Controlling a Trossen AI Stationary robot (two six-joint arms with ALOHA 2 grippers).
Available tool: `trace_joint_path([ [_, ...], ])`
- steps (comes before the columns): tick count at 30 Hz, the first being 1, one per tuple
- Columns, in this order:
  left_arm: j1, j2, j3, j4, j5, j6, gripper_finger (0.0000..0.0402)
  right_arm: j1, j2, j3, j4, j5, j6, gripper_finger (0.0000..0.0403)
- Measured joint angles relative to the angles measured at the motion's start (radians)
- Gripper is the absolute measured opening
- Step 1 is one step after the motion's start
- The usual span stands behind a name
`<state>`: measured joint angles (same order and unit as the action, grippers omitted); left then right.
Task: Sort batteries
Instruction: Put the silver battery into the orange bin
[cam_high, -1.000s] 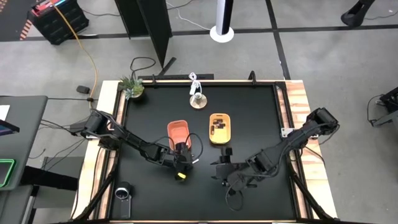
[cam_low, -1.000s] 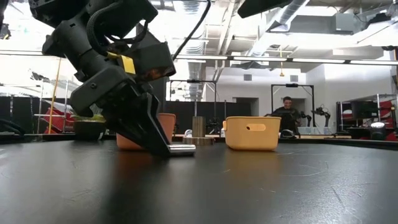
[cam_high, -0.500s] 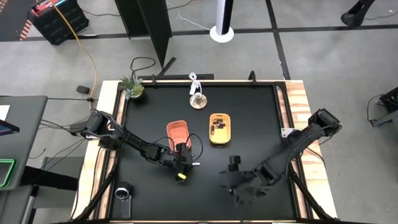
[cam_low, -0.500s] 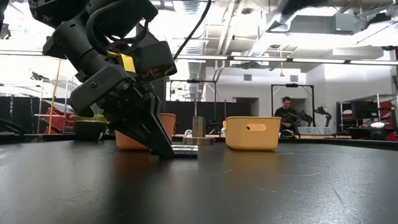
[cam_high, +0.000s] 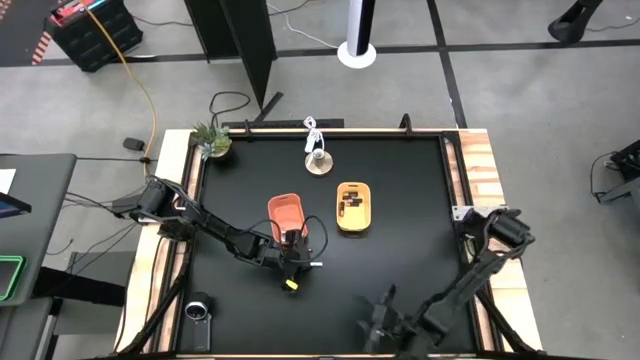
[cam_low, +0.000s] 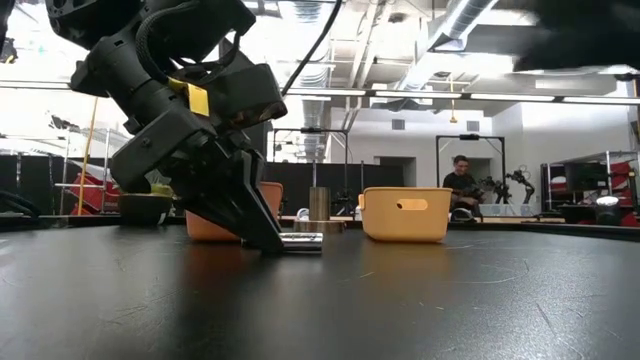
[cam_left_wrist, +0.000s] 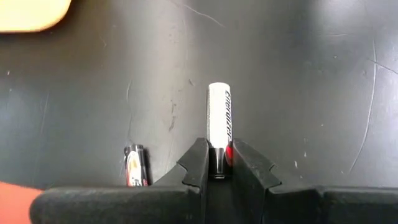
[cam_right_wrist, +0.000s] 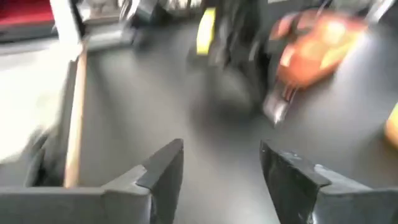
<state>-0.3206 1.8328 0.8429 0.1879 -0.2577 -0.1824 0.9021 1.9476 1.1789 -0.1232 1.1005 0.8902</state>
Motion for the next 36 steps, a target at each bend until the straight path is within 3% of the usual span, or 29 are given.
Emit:
trace_joint_path([
  [5, -0.014, -0.007, -0.001, 0.003, -0.017, -0.002, 0.0042, -0.038, 0.006, 0.058, 0.023, 0.0, -0.157, 0.0198],
  [11, -0.066, -0.124, 0.0, -0.011, -0.043, -0.007, 0.0042, -0.054, -0.093, 0.097, -0.103, -0.129, -0.23, 0.0182],
  [15, -0.115, -0.261, -0.001, -0.121, -0.188, -0.027, 0.0042, -0.055, -0.163, 0.095, -0.221, -0.136, -0.276, 0.018],
  [18, -0.121, -0.368, 0.001, -0.204, -0.232, -0.053, 0.0042, -0.066, -0.218, 0.097, -0.296, -0.135, -0.298, 0.018],
  [21, -0.093, -0.43, 0.0, -0.39, -0.302, -0.119, 0.0042, -0.093, -0.247, 0.097, -0.363, -0.135, -0.338, 0.018],
  [25, -0.007, -0.454, -0.001, -0.535, -0.269, -0.172, 0.0042, -0.14, -0.275, 0.095, -0.4, -0.152, -0.401, 0.018],
  [30, 0.091, -0.42, -0.02, -0.569, -0.19, -0.141, 0.0042, -0.212, -0.273, 0.095, -0.425, -0.24, -0.421, 0.018],
  [36, 0.163, -0.422, -0.034, -0.589, -0.166, -0.094, 0.0045, -0.345, -0.217, 0.095, -0.395, -0.43, -0.43, 0.0182],
])
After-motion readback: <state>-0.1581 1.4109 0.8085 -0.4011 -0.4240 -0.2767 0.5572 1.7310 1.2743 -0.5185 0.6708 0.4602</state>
